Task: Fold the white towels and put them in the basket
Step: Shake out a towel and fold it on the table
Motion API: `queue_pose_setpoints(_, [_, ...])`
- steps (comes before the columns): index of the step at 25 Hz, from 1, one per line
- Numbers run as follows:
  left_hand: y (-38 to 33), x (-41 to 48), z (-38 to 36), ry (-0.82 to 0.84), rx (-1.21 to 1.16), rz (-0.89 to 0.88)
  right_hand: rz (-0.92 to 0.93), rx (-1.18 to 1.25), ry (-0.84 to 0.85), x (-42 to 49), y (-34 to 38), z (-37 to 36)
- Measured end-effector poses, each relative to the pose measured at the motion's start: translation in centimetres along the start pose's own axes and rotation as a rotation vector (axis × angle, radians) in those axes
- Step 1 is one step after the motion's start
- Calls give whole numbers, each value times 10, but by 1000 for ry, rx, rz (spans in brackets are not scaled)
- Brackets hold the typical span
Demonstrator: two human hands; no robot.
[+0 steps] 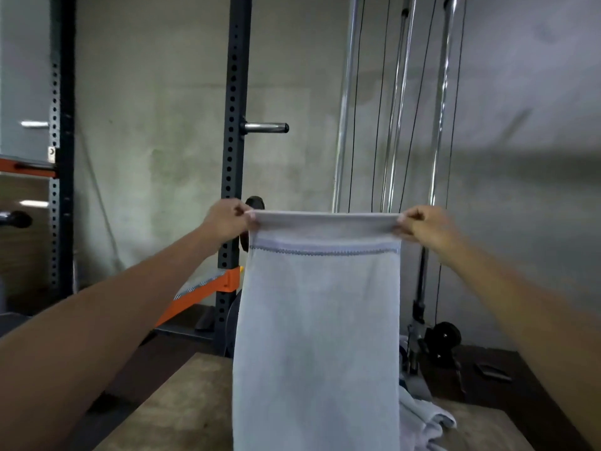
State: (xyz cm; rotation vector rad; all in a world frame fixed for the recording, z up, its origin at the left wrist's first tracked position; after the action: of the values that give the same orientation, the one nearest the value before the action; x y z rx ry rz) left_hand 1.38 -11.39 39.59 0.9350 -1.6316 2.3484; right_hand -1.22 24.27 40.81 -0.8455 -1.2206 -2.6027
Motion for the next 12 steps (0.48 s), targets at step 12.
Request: queue_pose_setpoints(12, [-78, -22, 39, -133, -74, -343, 291, 46, -179, -29, 50, 63])
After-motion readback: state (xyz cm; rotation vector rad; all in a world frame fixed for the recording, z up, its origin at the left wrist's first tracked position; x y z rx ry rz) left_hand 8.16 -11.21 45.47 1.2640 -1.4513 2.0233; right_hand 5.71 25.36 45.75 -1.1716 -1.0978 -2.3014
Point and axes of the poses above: each hand's wrist, its own x-axis towards the middle knuckle, its own z-axis out of the back of the hand, y = z × x, the point moved 1 cm from there along x, towards the middle knuckle, and after that the axes turned 11 degrees about -x, right-handed, at the moved point
